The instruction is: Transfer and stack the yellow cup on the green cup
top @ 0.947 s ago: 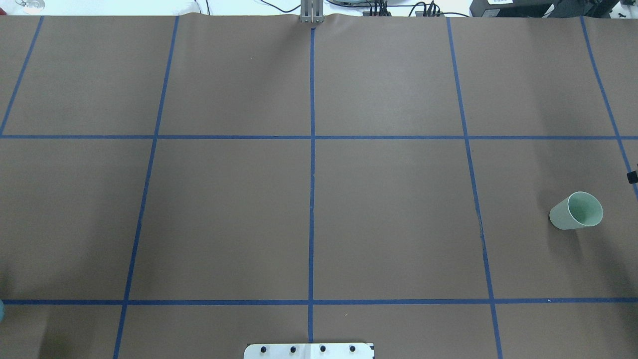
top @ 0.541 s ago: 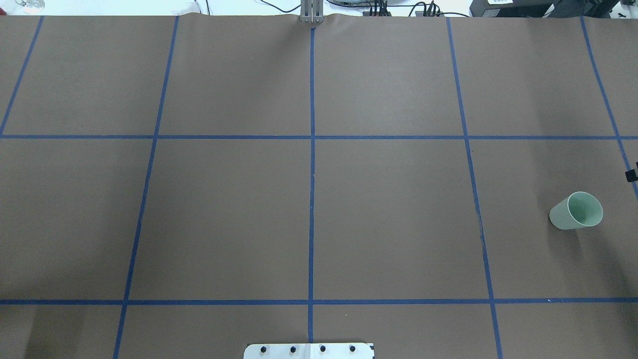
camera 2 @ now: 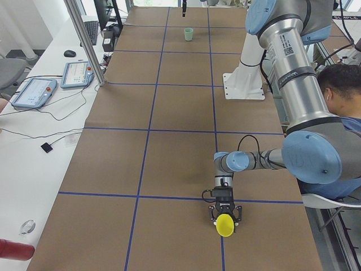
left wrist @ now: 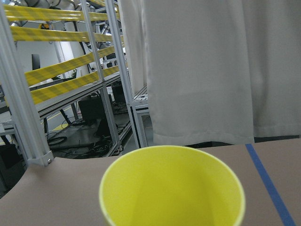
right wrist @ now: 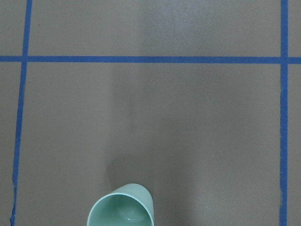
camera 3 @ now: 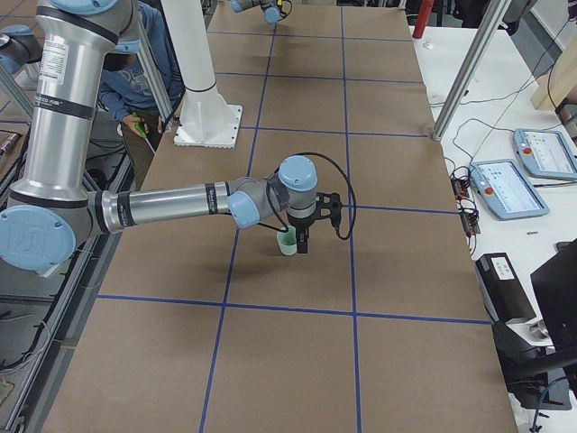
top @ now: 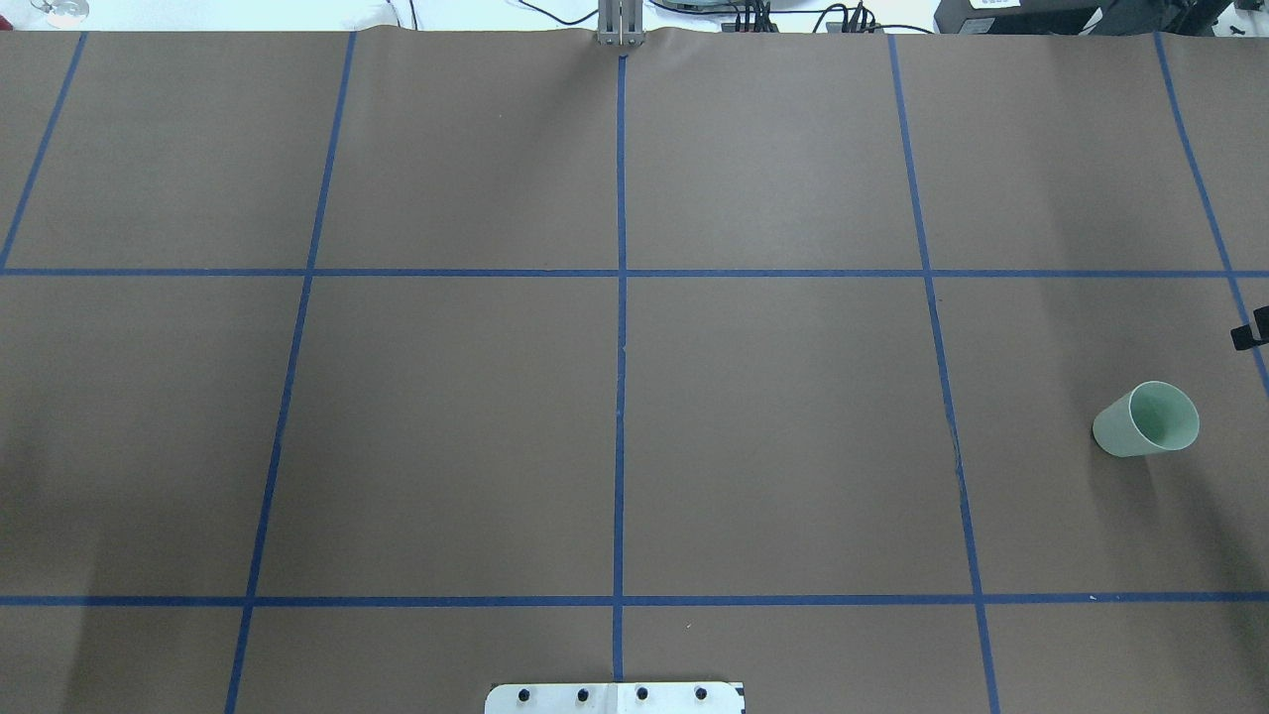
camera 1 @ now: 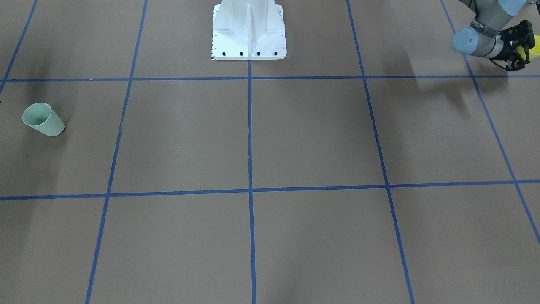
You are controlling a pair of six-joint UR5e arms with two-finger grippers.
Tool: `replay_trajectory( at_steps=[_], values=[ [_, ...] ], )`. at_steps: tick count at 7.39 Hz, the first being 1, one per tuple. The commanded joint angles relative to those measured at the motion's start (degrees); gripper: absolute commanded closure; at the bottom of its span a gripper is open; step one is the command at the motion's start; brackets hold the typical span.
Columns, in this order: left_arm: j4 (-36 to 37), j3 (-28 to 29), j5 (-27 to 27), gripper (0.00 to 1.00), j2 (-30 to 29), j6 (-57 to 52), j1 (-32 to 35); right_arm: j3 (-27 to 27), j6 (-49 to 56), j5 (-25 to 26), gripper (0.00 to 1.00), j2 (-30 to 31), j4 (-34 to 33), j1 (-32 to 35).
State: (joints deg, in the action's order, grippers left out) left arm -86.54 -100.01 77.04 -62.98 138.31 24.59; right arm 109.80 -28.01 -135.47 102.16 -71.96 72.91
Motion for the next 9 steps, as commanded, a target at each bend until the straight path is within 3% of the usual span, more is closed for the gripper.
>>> replay_trajectory(
  at_steps=[1,3,4,5,6,7,8,9],
  values=[
    [-13.9,3.6,-14.2,1.00,-5.5,-16.7,7.8,-0.3,-1.1,-2.0,0.00,-0.5,-0.1,-0.2],
    [-15.6,4.1,-20.9,1.00,-16.6,-35.0,11.8,0.0,-2.2,-2.9,0.00,-0.6,0.2,-0.8],
    [-21.8,4.5,-22.3,1.00,-17.5,-42.9,13.8,-0.3,-2.1,-3.0,0.00,-1.7,0.2,-0.8],
    [-40.5,7.2,-22.3,1.00,-19.6,-56.4,14.6,-0.5,-2.2,-2.9,0.00,-2.1,0.2,-1.3],
    [-60.4,14.3,-21.6,1.00,-26.0,-72.8,14.8,-0.6,-2.2,-3.0,0.00,-2.4,0.2,-1.4],
    [-73.7,25.5,-18.0,1.00,-36.5,-80.8,14.8,-0.5,-2.2,-2.8,0.00,-2.4,0.2,-1.4],
    [-77.3,27.9,-14.9,1.00,-42.4,-81.9,14.8,-0.6,-2.3,-2.7,0.00,-2.6,0.2,-1.5],
    [-77.6,26.6,-11.2,1.00,-43.7,-82.0,15.0,-1.0,-2.4,-3.0,0.00,-4.5,-0.1,-1.6]
  ],
)
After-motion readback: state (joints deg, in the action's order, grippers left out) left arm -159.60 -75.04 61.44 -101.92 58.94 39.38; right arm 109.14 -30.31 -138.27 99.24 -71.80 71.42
